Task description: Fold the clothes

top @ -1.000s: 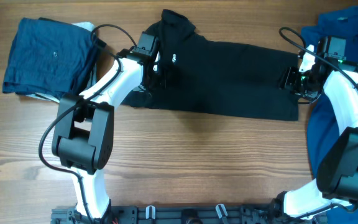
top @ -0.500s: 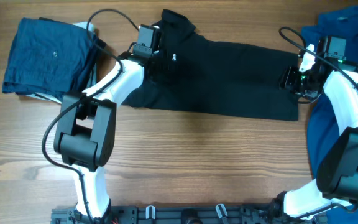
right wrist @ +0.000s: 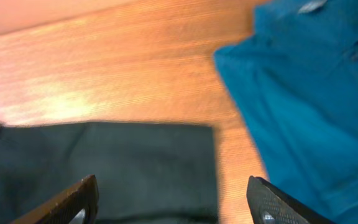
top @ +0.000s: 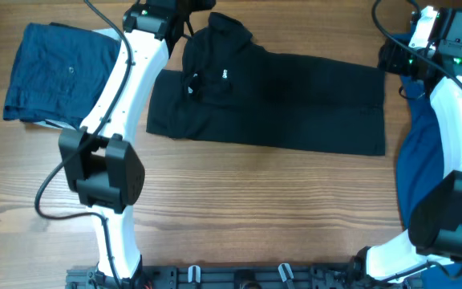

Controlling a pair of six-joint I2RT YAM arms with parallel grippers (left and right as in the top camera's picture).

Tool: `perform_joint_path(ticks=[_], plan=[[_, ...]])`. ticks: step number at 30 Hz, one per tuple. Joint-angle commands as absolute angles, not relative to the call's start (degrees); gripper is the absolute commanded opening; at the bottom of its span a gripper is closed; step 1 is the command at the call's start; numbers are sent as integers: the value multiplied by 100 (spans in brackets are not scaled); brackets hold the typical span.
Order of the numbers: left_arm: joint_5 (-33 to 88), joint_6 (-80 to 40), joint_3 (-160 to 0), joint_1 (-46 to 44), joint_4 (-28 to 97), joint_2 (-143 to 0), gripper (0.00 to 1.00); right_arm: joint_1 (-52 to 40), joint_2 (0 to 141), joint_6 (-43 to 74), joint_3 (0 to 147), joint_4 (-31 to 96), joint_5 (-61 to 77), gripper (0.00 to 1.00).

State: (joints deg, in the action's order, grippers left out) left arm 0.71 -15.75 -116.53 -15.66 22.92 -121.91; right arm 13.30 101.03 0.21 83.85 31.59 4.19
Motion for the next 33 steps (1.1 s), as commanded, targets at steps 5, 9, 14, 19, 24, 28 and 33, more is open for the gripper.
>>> perform_joint_path(ticks=[5,9,14,19,24,28,33], plan=[[211,-1216,-11671,-1428,1201,-13579,66,1317,11356,-174,8484,2383,38,78],[554,-1212,-11671,-1424,744,-14011,72,1317,11979,-318,8484,2043,-217,77],[705,-1061,-11671,-1424,532,-14486,75,1317,12261,-366,8484,1868,-261,78],[703,-917,-11671,-1424,261,-14877,77,1317,12344,-419,8479,1850,-259,79],[703,-840,-11671,-1428,-351,-15176,77,1317,12344,-416,8479,1778,-259,79],[674,-198,-11671,-1439,-373,-15412,76,1317,12344,-410,8479,1778,-259,79],[596,-167,-11828,-1439,-294,-15441,37,1319,12344,-410,8479,1815,-261,61]])
